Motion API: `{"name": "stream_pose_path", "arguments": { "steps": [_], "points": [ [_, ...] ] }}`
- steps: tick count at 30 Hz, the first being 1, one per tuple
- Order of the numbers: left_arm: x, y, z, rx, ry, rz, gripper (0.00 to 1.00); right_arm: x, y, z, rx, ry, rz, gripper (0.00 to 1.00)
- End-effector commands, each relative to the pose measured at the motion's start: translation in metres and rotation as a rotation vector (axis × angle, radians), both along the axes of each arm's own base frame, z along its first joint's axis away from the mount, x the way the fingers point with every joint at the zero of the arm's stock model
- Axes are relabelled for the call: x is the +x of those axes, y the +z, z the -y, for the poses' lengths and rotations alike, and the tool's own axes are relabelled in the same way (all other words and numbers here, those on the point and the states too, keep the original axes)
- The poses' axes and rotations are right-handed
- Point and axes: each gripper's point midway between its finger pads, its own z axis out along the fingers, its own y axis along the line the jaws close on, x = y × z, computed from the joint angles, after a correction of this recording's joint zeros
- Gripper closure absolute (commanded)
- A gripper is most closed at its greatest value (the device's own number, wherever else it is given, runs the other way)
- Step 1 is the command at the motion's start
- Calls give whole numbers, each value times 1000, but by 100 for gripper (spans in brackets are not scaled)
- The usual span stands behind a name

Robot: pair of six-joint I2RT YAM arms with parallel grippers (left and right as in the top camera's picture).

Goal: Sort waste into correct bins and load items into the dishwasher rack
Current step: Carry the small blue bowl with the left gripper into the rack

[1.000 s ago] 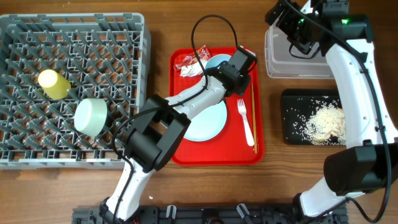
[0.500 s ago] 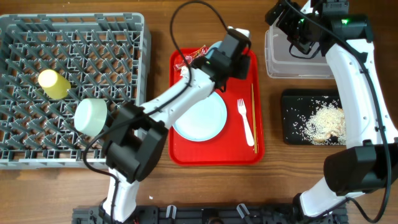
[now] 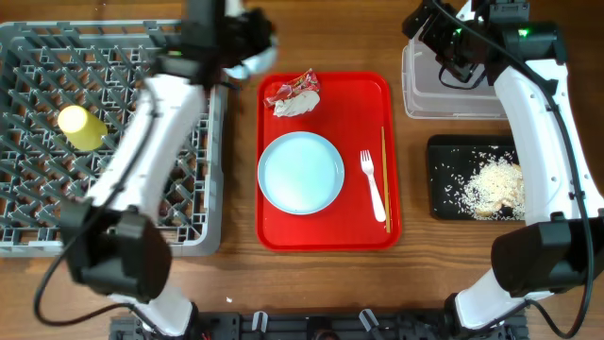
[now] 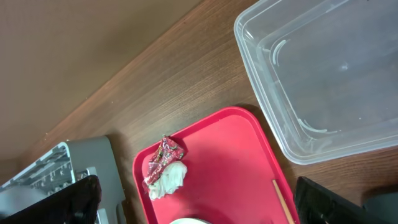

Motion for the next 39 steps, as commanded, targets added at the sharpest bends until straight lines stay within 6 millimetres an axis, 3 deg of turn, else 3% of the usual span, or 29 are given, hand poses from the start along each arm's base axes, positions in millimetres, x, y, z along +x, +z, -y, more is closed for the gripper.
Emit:
{"name": "stream_pose_path", "arguments": {
  "steps": [1, 6, 15, 22, 35, 39],
  "points": [
    [-4, -2, -47, -189, -2, -122, 96, 2, -7, 1, -16, -2, -12, 0],
    [-1, 4, -120, -393, 28, -165, 96, 2, -7, 1, -15, -2, -12, 0],
    [0, -15, -206, -597, 37, -172, 96, 2, -7, 1, -15, -2, -12, 0],
    [7, -46, -220, -680, 65, -240, 96, 2, -7, 1, -15, -2, -12, 0],
    [11, -86, -237, -728, 123, -315, 96, 2, -7, 1, -15, -2, -12, 0],
    [10, -86, -240, -728, 128, -317, 95, 2, -7, 1, -15, -2, -12, 0]
  ]
}}
